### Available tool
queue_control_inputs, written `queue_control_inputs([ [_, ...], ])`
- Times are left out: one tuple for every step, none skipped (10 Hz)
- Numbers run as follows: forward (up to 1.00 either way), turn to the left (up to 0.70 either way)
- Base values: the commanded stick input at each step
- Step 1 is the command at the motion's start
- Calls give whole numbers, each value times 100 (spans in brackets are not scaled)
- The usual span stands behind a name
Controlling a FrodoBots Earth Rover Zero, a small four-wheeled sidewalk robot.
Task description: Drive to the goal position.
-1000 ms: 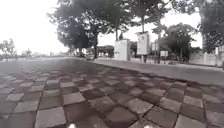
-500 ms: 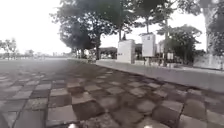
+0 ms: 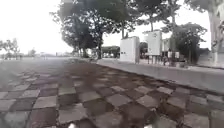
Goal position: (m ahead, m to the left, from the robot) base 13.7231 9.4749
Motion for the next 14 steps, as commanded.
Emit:
queue_control_inputs([
  [100,0],
  [100,0],
  [100,0],
  [100,0],
  [100,0],
  [100,0],
  [100,0],
  [100,0],
  [100,0],
  [100,0],
  [100,0],
  [100,0],
  [100,0],
  [100,0],
])
